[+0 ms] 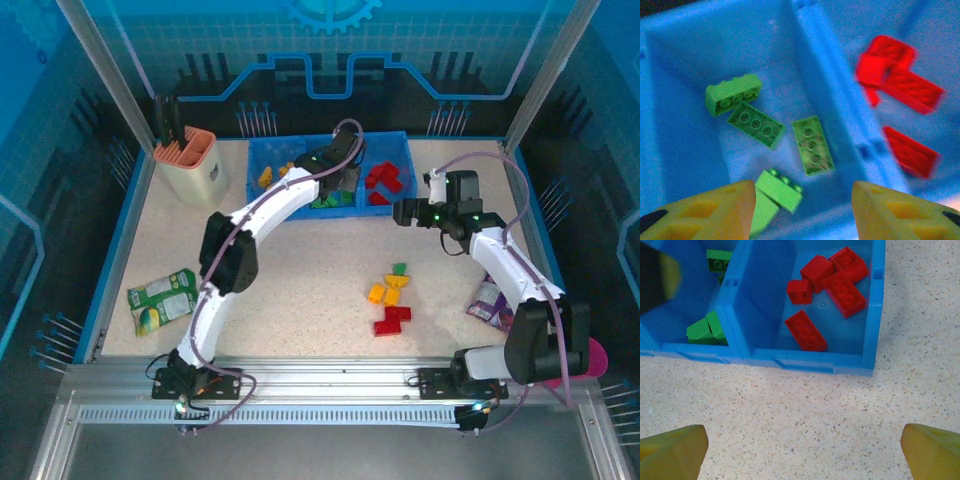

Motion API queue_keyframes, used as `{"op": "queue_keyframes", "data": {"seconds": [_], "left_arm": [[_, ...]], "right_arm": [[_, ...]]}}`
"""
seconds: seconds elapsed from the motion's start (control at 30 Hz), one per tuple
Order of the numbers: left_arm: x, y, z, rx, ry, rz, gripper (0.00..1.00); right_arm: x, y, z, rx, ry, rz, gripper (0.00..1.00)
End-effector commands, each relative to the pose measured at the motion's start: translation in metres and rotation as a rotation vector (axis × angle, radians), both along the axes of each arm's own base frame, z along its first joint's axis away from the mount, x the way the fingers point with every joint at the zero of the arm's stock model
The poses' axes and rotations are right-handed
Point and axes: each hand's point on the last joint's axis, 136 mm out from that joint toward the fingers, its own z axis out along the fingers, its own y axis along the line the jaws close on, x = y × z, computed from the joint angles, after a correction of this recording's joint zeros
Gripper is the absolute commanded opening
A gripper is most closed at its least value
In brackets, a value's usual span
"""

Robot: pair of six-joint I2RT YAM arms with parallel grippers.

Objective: Sort the legos into containers by color
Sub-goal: Place the lego in the container, then pick up the lego from the middle-left of the table.

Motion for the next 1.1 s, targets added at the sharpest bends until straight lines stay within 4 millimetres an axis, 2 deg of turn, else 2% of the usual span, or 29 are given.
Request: {"op": "queue_keyframes", "data": {"seconds": [0.0,0.13,0.2,0.3,0.43,0.5,0.8,1.07], "left_arm": [[-0.052,-0.017,0.024,0.02,0.019,-0.171,0.56],[-0.129,-0.04,-0.007,0.071,0.12,-0.334,0.59],[-0.159,-0.043,-0.024,0.065,0.19,-0.358,0.6],[-0.194,-0.044,-0.043,-0.003,0.308,-0.328,0.6],[-0.238,-0.063,-0.066,-0.072,0.389,-0.329,0.63],[-0.252,-0.071,-0.075,-0.061,0.405,-0.33,0.65],[-0.271,-0.083,-0.111,-0.087,0.483,-0.268,0.69],[-0.268,-0.087,-0.124,-0.066,0.497,-0.253,0.7]], "right_arm": [[0.006,-0.011,-0.002,-0.022,-0.007,-0.053,1.0],[0.01,-0.017,0.0,-0.025,-0.024,-0.09,1.0],[0.01,-0.02,-0.002,-0.032,-0.013,-0.113,1.0],[0.009,-0.026,-0.007,-0.049,0.02,-0.138,1.0],[0.009,-0.025,-0.012,-0.044,0.045,-0.135,1.0],[0.009,-0.023,-0.013,-0.038,0.053,-0.124,1.0],[0.008,-0.021,-0.021,-0.04,0.095,-0.112,1.0],[0.008,-0.016,-0.024,-0.026,0.106,-0.081,1.0]]}}
